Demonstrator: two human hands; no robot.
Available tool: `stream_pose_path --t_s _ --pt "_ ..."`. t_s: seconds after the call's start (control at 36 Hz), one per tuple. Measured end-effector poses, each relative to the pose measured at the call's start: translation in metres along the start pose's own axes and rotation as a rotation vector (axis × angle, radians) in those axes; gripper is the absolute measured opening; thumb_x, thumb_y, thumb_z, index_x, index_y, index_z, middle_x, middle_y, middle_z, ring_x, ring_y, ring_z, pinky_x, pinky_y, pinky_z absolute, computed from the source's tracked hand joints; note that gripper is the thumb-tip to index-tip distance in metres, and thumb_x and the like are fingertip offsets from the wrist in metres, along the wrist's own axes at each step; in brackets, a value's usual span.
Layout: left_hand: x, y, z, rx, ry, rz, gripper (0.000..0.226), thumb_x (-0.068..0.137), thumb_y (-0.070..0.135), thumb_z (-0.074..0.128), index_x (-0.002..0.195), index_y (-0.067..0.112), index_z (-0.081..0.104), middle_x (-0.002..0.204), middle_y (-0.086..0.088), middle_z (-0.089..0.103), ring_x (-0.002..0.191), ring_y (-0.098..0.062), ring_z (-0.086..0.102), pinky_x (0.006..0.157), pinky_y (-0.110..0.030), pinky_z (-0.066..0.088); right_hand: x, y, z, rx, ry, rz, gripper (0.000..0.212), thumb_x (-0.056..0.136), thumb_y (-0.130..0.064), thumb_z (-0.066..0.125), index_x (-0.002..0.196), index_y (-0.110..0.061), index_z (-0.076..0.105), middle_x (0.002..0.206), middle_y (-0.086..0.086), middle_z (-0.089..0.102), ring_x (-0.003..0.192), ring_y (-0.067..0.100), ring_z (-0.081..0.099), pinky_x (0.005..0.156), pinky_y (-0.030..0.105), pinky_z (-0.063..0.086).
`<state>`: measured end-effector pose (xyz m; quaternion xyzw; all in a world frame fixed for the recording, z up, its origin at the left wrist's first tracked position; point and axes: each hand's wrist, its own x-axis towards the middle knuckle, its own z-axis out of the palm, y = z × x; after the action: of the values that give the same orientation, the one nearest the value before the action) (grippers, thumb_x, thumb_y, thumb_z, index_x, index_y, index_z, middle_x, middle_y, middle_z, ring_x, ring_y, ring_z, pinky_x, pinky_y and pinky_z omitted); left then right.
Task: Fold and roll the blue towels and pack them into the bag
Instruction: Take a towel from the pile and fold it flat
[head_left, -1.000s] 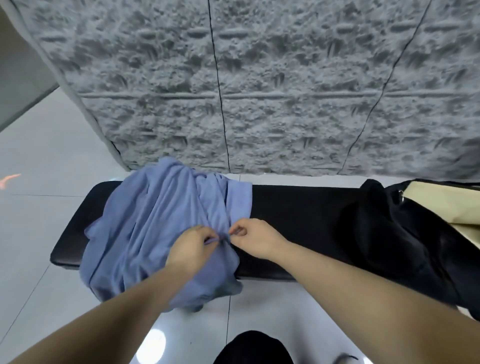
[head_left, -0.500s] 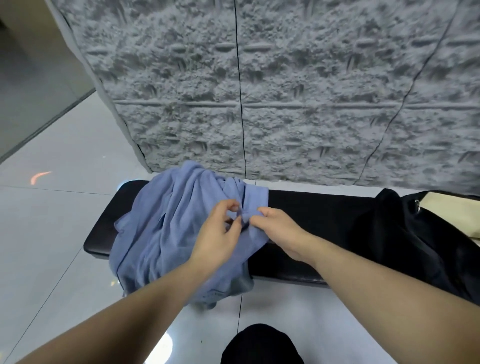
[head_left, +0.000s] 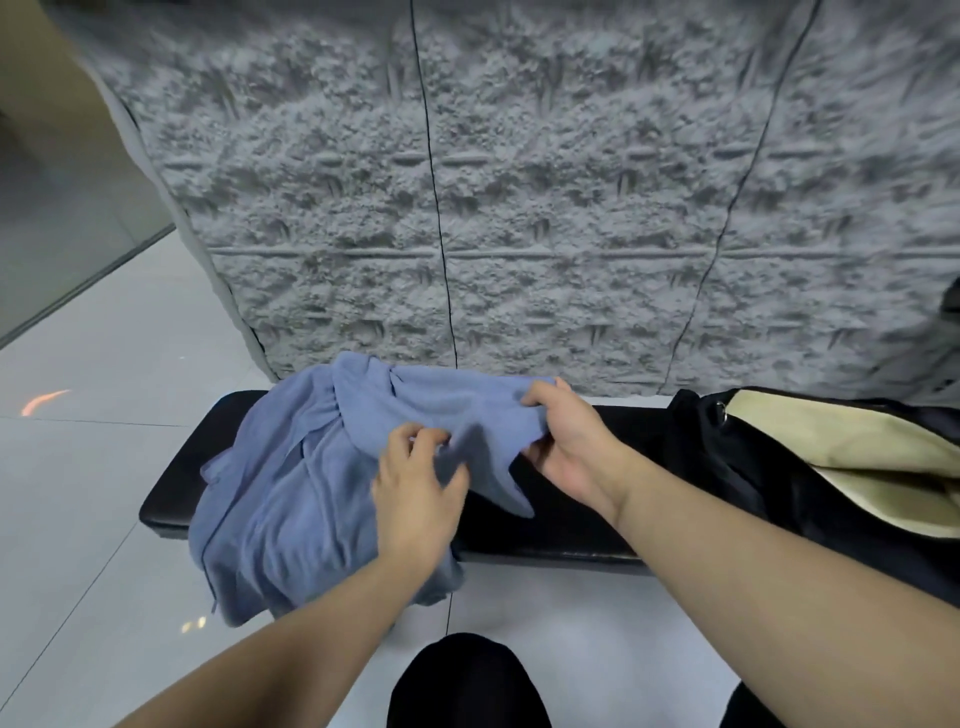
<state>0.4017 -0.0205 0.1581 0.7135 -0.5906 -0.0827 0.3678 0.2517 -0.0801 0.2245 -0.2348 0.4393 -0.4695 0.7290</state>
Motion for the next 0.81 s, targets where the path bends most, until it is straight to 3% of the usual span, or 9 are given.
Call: stream_pose_path --t_s 0.08,0.19,0.31,0.42,0.53,0.58,0.64,0.72,0.81 --pt "0.006 0.015 -0.001 -0.199 0.044 -0.132 0.014 0.093 0.019 0.059 0.106 0.021 0.064 0.113 0.002 0.049 0.103 -0.021 0.052 0.082 -0.028 0.041 -0.012 -0.010 -0.005 0.045 0.002 -0.033 0.017 0.085 0.004 0.044 0.083 -0.013 0.047 0.076 0.010 0.056 0.065 0.022 0.056 0.059 0.033 0.047" --pt "0.013 0.040 -0.014 -0.497 0.028 -0.230 0.006 0.101 0.012 0.044 0.103 0.015 0.049 0.086 0.004 0.057 0.076 -0.007 0.054 0.059 -0.006 0.039 -0.024 -0.027 -0.014 0.018 0.024 -0.102 0.020 0.087 0.006 0.042 0.088 -0.014 0.042 0.081 0.007 0.053 0.063 0.018 0.053 0.054 0.030 0.045" --pt "0.023 0.063 -0.024 -0.529 0.009 -0.262 0.005 0.103 0.012 0.036 0.104 0.013 0.041 0.075 0.002 0.044 0.064 -0.010 0.043 0.049 -0.013 0.034 -0.033 -0.039 -0.023 -0.004 0.017 -0.138 0.059 0.089 0.009 0.040 0.130 -0.034 0.046 0.115 0.004 0.051 0.085 0.026 0.062 0.065 0.036 0.053" --pt "0.035 0.075 -0.032 -0.524 -0.092 -0.225 0.013 0.105 0.016 0.030 0.107 0.021 0.042 0.081 0.000 0.049 0.065 -0.011 0.044 0.054 -0.021 0.035 -0.050 -0.051 -0.021 -0.035 0.006 -0.171 0.047 0.096 0.003 0.036 0.119 -0.028 0.062 0.118 0.010 0.059 0.086 0.026 0.063 0.066 0.037 0.054" --pt "0.034 0.082 -0.047 -0.331 -0.262 0.008 0.024 0.106 0.021 0.026 0.114 0.038 0.041 0.070 -0.012 0.050 0.048 -0.012 0.039 0.048 -0.027 0.034 -0.061 -0.060 -0.022 -0.132 0.064 -0.199 0.041 0.103 -0.004 0.026 0.101 -0.019 0.064 0.112 0.009 0.061 0.084 0.023 0.060 0.062 0.034 0.053" --pt "0.032 0.088 -0.056 -0.284 -0.338 0.092 0.022 0.105 0.033 0.032 0.122 0.045 0.038 0.094 -0.009 0.060 0.068 -0.008 0.051 0.062 -0.027 0.040 -0.065 -0.065 -0.026 -0.182 0.072 -0.196 0.040 0.105 -0.008 0.023 0.095 -0.018 0.061 0.116 0.012 0.060 0.085 0.024 0.060 0.062 0.035 0.054" --pt "0.031 0.093 -0.065 -0.156 -0.422 0.204 0.041 0.097 0.053 0.044 0.135 0.043 0.034 0.128 0.014 0.048 0.102 -0.001 0.046 0.083 -0.026 0.038 -0.069 -0.068 -0.030 -0.225 0.089 -0.185 0.040 0.106 -0.013 0.022 0.091 -0.016 0.058 0.116 0.013 0.058 0.084 0.025 0.060 0.062 0.036 0.054" --pt "0.031 0.102 -0.072 0.320 -0.490 0.459 0.079 0.078 0.073 0.057 0.142 0.038 0.026 0.131 0.020 0.036 0.096 -0.007 0.052 0.071 -0.027 0.040 -0.075 -0.072 -0.034 -0.258 0.145 -0.168 0.034 0.104 -0.011 0.026 0.087 -0.016 0.054 0.105 0.011 0.058 0.082 0.024 0.059 0.062 0.037 0.053" --pt "0.033 0.102 -0.070 0.574 -0.477 0.564 0.058 0.090 0.044 0.058 0.139 0.032 0.030 0.130 0.009 0.040 0.068 -0.014 0.047 0.052 -0.027 0.034 -0.079 -0.077 -0.040 -0.299 0.191 -0.157 0.027 0.101 -0.014 0.032 0.086 -0.016 0.054 0.102 0.006 0.059 0.085 0.023 0.058 0.063 0.036 0.053"
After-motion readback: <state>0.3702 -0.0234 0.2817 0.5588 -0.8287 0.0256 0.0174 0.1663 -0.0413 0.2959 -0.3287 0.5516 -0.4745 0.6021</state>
